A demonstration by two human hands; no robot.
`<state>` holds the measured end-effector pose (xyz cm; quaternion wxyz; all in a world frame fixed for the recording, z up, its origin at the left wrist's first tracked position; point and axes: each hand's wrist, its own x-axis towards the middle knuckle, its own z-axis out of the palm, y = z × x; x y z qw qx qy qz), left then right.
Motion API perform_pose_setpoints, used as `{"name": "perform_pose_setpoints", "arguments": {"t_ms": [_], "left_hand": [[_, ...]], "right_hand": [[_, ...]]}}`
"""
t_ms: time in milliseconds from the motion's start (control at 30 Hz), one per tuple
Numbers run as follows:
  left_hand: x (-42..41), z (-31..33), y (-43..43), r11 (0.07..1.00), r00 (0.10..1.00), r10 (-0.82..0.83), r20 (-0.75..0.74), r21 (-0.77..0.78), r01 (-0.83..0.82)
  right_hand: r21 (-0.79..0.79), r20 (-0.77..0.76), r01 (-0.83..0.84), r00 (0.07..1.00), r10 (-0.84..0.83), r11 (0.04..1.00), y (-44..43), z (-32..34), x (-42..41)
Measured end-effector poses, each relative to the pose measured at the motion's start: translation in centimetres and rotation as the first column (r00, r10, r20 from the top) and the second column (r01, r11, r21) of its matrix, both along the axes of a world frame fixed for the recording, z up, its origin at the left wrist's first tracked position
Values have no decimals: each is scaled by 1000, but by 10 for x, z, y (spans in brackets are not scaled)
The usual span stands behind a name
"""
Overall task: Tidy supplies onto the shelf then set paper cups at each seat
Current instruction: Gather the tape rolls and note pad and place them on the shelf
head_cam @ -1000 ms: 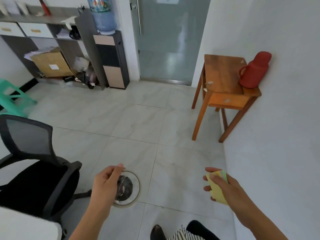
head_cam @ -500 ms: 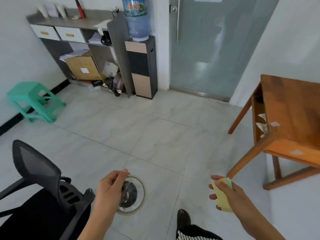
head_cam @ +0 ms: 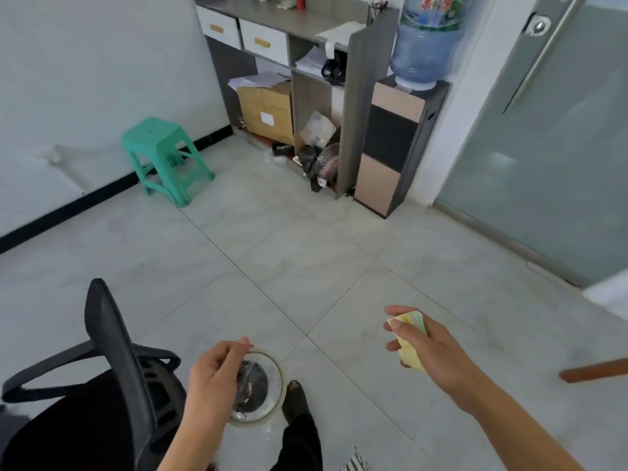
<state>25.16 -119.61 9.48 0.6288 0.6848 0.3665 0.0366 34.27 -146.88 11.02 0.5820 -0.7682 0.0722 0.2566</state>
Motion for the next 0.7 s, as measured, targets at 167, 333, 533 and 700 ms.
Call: {"name": "perform_pose_setpoints", "arguments": {"t_ms": [167,333,533,700], "left_hand": [[112,17,80,1000,1000,-6,16,2,6],[222,31,132,997,998,-64,27,43,63],[353,17,175,997,997,-72,5,26,72],[464,18,225,997,1000,-19,13,74,18]], "right_hand": [[35,-70,32,997,-30,999,78,7,81],[43,-34,112,993,-111,993,115,25,179],[6,-50,183,982,-183,983,147,-1,307],[8,-87,175,981,-174,985,191,-12,439]]}}
